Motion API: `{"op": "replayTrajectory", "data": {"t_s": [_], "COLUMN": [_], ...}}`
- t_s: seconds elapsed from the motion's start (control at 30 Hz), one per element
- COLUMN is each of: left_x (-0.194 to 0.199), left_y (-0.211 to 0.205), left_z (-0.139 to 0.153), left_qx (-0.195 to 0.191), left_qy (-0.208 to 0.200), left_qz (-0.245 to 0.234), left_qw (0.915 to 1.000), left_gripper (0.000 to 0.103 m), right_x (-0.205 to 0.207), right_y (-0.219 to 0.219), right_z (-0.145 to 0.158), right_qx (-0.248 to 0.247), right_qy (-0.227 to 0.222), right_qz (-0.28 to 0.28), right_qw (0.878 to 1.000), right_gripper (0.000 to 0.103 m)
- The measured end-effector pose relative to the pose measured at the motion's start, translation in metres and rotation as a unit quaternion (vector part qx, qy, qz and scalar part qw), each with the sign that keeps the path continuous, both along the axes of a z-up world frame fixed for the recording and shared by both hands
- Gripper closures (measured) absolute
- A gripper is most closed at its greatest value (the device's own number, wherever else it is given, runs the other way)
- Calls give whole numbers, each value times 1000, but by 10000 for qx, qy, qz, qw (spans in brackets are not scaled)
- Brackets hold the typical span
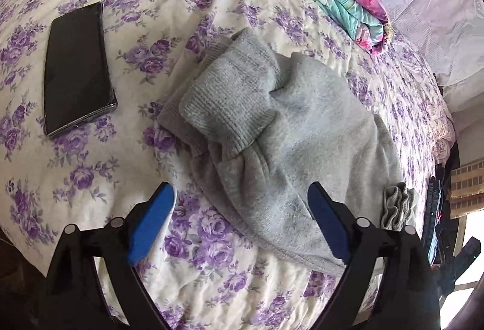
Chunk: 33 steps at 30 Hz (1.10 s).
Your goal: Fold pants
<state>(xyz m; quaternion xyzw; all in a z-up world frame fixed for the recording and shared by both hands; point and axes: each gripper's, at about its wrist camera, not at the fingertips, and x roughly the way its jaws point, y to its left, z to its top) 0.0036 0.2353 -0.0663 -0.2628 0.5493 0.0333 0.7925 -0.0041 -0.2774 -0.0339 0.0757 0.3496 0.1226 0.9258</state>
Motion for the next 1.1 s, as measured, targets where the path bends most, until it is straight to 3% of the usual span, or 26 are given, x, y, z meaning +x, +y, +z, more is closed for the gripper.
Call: {"op": "replayTrajectory", "data": {"t_s": [0.17, 0.27, 0.37, 0.5, 0.67, 0.77, 0.83, 0.87, 0.93, 0.97, 1.03, 1.1], "left_x": [-5, 4, 17, 35, 44, 29, 22, 19, 14, 14, 20, 28], "left_y": [-10, -9, 2, 10, -15, -43, -63, -76, -110, -129, -173, -224], "left_z": [10, -6, -28, -33, -18, 17, 48, 64, 90, 100, 110, 109], "left_qx": [-87, -137, -471, -519, 243, 970, 1200, 1258, 1449, 1525, 1611, 1855], "left_qy": [-134, 46, 226, -43, -196, -493, -714, -837, -1093, -1158, -1201, -1153], "left_qz": [-221, -242, -133, -6, -151, -325, -504, -615, -954, -1146, -1572, -2031], "left_qw": [9996, 9996, 9985, 9986, 9994, 9935, 9889, 9866, 9788, 9748, 9669, 9545], "left_gripper": [18, 18, 21, 23, 75, 77, 77, 77, 77, 76, 76, 75], "right_x": [3, 6, 4, 1, 4, 5, 7, 11, 24, 29, 28, 24], "right_y": [16, 24, 29, 28, 29, 39, 48, 54, 68, 75, 89, 86], "right_z": [-1, -6, -9, -10, -17, -24, -32, -39, -61, -73, -84, -79], "right_qx": [118, 208, 235, 226, 226, 259, 314, 251, -206, -445, -925, -867], "right_qy": [-39, 28, 56, 31, 126, 321, 517, 655, 1049, 1218, 1059, 1097], "right_qz": [228, 325, 358, 293, 198, 601, 940, 1055, 1070, 1115, 1314, 1306], "right_qw": [9997, 9993, 9991, 9993, 9995, 9973, 9937, 9919, 9885, 9853, 9813, 9815], "right_gripper": [14, 14, 14, 14, 14, 14, 14, 20, 33, 31, 27, 28]}}
